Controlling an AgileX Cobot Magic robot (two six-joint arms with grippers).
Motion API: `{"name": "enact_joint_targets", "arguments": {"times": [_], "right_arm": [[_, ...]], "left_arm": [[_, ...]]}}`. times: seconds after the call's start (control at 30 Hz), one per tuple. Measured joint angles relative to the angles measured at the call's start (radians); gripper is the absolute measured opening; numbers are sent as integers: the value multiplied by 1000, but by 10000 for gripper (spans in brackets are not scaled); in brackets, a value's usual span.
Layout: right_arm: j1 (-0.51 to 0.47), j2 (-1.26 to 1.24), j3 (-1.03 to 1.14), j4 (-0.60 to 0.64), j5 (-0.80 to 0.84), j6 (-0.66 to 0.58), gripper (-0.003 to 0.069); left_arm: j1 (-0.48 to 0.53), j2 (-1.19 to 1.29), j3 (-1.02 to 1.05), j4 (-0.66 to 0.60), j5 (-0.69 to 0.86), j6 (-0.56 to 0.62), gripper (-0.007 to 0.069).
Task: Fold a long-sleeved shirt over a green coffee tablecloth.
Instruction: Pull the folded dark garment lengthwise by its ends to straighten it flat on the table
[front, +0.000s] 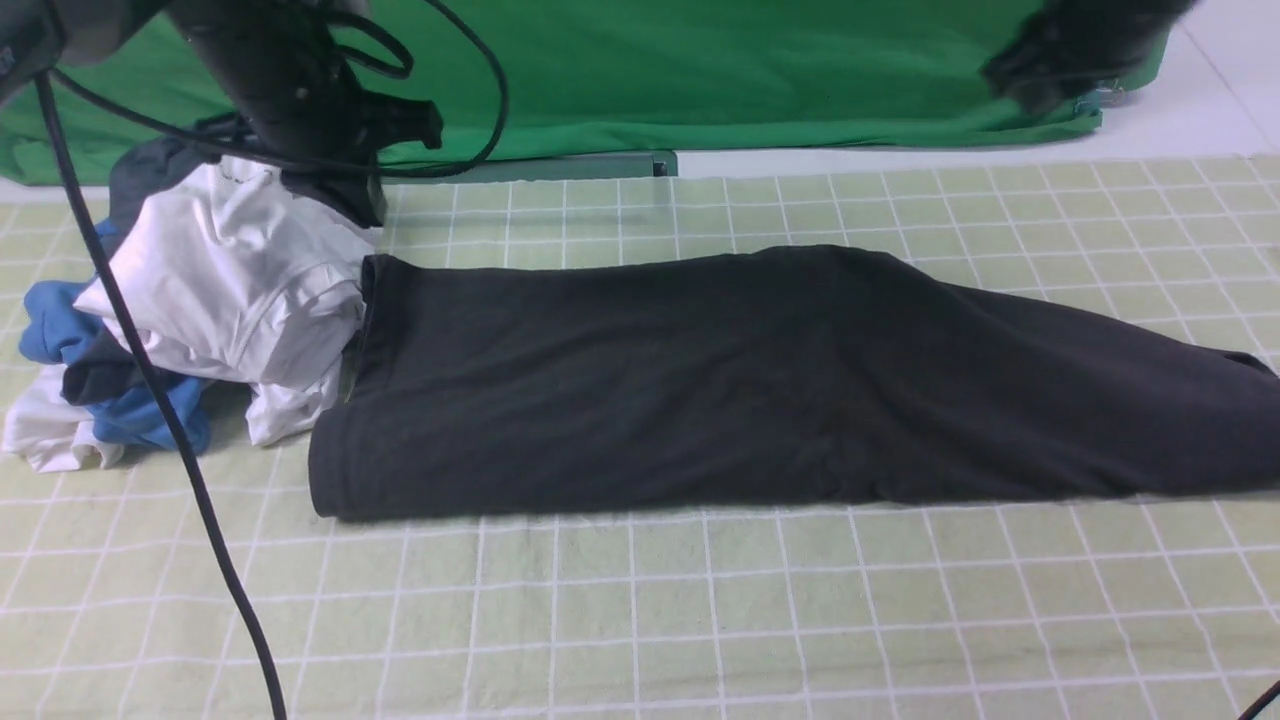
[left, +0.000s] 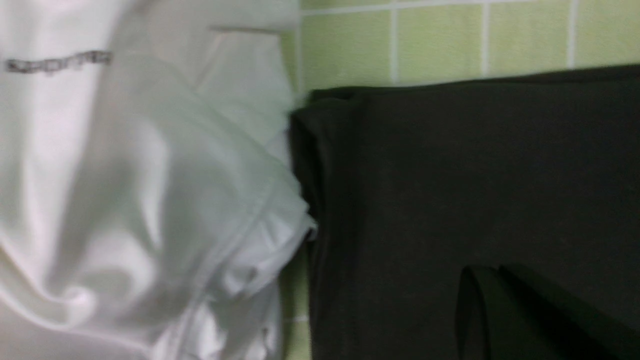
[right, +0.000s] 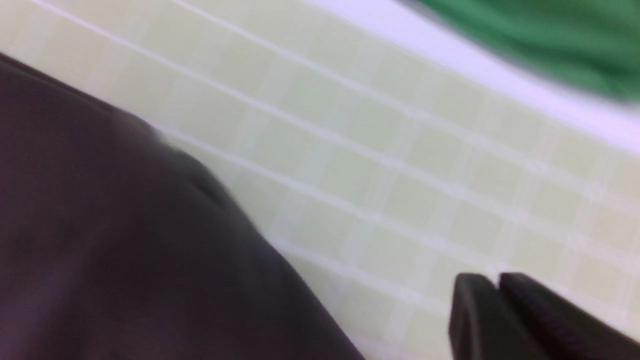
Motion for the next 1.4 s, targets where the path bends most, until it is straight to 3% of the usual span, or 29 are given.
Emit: {"name": "enact_joint_targets", "arguments": {"times": [0.2, 0.33, 0.4, 0.5, 0.63, 0.8, 0.97, 1.07, 1.13, 1.2, 1.4], "right_arm": [[-136, 9, 32, 5, 116, 96, 5], [-203, -2, 113, 32, 125, 127, 91], [-217, -26, 216, 31, 125, 113, 205], [-232, -56, 337, 24, 135, 94, 317], [-265, -57, 406, 26, 119, 84, 386], [-291, -28, 410, 26, 70, 84, 405], [-293, 25, 410, 29, 59, 79, 380], [-293, 45, 412, 37, 43, 71, 282], [-293, 46, 412, 55, 35, 39, 127], [-293, 45, 412, 68, 34, 20, 50], [-298, 10, 412, 64, 13, 9, 44]], "left_arm": [[-124, -63, 42, 27, 1, 0, 11], [-187, -119, 135, 36, -2, -2, 11], [-195, -171, 272, 36, -36, -9, 11], [-192, -222, 431, 40, -140, -15, 11], [-189, -254, 593, 42, -276, -17, 11], [-189, -241, 669, 41, -365, -26, 11], [-189, -199, 678, 39, -380, -26, 11], [-189, -175, 678, 34, -376, -29, 11], [-189, -165, 679, 24, -371, -29, 11], [-189, -164, 680, 19, -371, -29, 11], [-189, -164, 680, 16, -365, -30, 11]]}}
